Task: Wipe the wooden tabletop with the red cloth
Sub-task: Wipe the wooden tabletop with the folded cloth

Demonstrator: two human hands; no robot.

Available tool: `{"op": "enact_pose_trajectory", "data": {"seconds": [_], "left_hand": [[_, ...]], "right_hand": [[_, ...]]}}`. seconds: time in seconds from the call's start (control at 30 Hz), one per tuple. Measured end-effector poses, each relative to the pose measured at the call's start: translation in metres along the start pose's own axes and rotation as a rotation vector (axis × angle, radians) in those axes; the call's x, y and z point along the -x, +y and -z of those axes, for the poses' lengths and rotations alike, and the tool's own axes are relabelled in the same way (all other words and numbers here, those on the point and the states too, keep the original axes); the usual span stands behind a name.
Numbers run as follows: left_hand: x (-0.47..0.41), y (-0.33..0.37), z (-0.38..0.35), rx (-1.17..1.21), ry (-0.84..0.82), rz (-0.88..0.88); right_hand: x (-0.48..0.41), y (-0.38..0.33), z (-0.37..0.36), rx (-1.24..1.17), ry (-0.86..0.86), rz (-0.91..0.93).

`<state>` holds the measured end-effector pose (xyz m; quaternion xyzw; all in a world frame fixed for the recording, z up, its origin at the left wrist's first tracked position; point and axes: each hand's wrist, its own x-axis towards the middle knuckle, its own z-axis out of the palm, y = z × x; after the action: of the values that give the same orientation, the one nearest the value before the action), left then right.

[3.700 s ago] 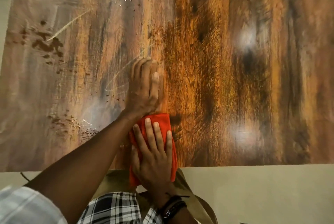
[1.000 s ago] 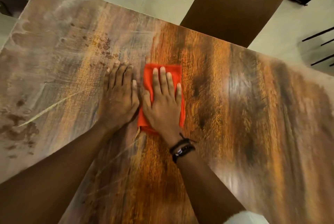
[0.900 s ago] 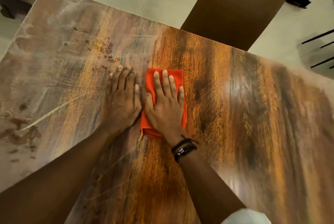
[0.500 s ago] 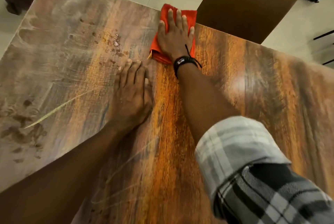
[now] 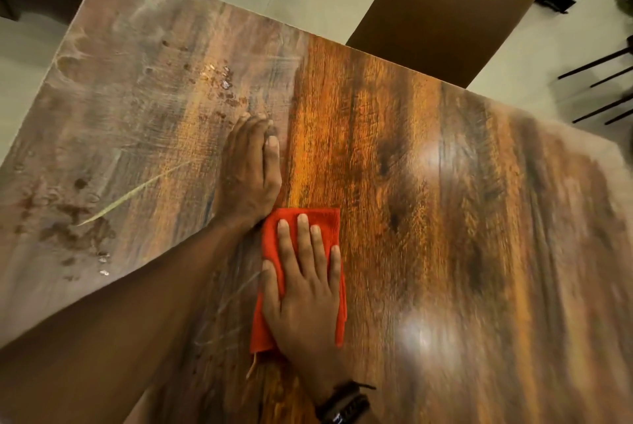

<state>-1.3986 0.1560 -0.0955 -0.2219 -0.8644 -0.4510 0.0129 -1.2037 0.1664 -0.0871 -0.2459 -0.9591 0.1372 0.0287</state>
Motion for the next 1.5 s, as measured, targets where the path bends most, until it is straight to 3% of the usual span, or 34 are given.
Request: {"op": "enact_pose_trajectory", "data": {"seconds": [0.27,0.5,0.67,0.8,0.93,1.13,1.3,1.5], "left_hand": [[0.003,0.006,0.002,0.066,0.011,0.031],[0.002,0.004,0.003,0.118,0.013,0.025],[0.002,0.002,0.003,0.141,0.017,-0.014],[0.013,-0.001,0.018,0.181,-0.096,0.025],[0.066,-0.015,0.057,-0.15,-0.221,-0.07],[0.127,-0.043,0.109,-0.377,-0.342,-0.213],[0.127,-0.038,0.109,-0.441,-0.37,-0.258],[0.126,-0.039,0.106,-0.428,-0.373,-0.262]], "right_hand": [[-0.139,0.003,-0.005,0.04,0.082,-0.026],[-0.238,-0.003,0.002,-0.015,-0.019,-0.064],[-0.231,-0.002,0.002,0.001,-0.034,-0.057],[-0.172,-0.007,-0.002,0.013,-0.023,-0.042],[-0.065,-0.009,-0.01,-0.051,0.102,-0.057],[0.059,-0.015,-0.01,-0.026,0.05,-0.062],[0.037,-0.014,-0.008,0.034,0.021,-0.06],[-0.065,-0.006,-0.003,0.025,0.019,-0.031]]}}
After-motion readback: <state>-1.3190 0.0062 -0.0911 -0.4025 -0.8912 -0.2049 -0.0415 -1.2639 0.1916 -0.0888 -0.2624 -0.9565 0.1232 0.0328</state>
